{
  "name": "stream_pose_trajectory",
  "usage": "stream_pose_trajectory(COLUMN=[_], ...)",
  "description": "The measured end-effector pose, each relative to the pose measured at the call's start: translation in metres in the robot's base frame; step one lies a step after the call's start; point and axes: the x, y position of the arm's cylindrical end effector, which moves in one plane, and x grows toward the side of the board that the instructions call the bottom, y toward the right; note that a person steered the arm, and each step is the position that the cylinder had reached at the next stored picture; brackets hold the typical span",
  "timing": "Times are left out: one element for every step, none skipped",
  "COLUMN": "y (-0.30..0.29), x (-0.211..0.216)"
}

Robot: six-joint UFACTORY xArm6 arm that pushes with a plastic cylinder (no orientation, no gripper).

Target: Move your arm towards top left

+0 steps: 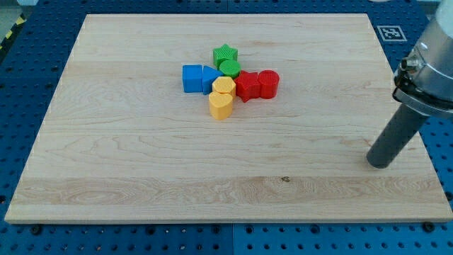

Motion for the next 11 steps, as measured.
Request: stream_pose_trajectory(y=[-0.025, -0.067, -0.106, -0.151, -0.205, -0.265, -0.322, -0.368, -0.404, -0.407, -0.386], x=[-0.017, -0.032, -0.032, -0.032, -0.032, -0.033, -0.065, -0.121, -0.185, -0.246, -0.290])
